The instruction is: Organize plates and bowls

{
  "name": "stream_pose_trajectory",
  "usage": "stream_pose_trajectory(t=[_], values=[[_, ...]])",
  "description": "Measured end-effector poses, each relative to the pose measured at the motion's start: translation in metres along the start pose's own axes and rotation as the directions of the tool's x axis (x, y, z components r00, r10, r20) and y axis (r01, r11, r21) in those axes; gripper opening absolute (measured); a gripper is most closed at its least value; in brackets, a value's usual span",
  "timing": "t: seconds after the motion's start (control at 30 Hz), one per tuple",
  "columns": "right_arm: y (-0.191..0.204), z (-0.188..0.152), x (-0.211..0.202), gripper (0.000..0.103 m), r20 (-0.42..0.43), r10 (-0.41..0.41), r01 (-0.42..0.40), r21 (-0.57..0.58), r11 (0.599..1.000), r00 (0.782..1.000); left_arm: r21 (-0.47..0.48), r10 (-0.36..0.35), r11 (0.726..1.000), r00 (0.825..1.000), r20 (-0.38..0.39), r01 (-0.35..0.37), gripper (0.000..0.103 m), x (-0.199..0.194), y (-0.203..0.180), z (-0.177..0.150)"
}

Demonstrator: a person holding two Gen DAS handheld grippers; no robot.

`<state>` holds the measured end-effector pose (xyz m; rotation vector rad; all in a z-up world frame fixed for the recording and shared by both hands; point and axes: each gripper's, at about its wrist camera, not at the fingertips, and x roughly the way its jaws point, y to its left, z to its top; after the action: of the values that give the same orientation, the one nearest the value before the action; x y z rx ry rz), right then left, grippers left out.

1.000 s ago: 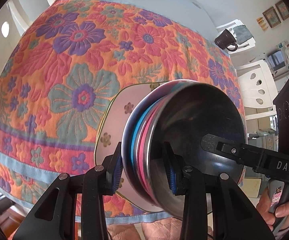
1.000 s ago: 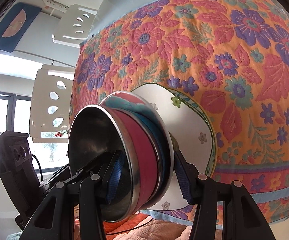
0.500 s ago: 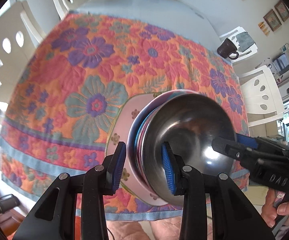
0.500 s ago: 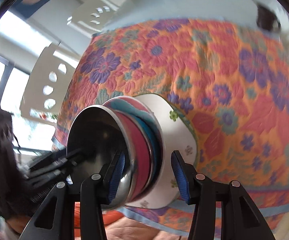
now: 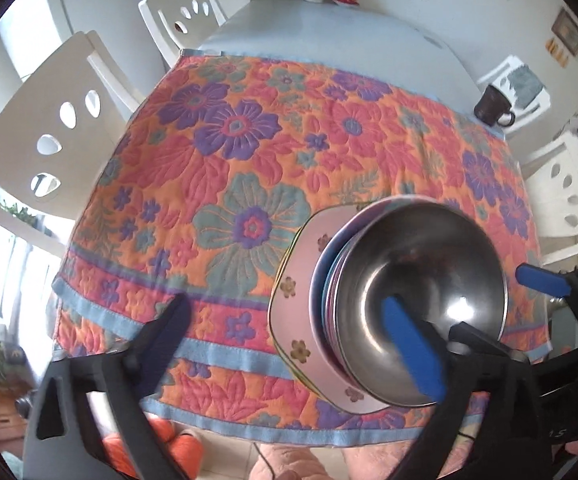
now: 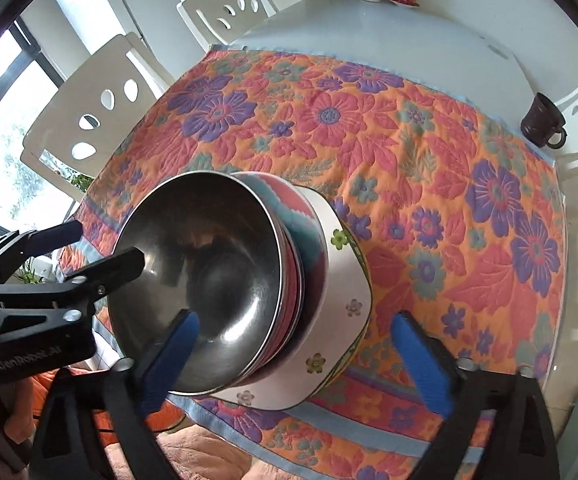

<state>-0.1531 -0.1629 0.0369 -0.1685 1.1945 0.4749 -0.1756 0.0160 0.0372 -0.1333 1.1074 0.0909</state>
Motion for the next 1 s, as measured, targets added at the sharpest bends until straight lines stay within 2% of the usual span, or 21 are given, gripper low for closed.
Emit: stream_pose_trajectory(t=[0.47, 1.0], values=[[0.017, 0.004, 0.007, 0.103, 0.012, 0.007, -0.006, -0.081, 0.997, 1.000, 0.001, -0.003, 1.000, 1.000, 0.001, 0.003, 0.103, 0.001, -0.003, -0.003], [0.018, 0.004, 0.009, 0.103, 0.003, -0.008, 0.008, -0.088, 0.996, 1.000, -0.002, -0.013, 1.000, 1.000, -0.012, 0.013, 0.103, 0.004, -0.001, -0.002]])
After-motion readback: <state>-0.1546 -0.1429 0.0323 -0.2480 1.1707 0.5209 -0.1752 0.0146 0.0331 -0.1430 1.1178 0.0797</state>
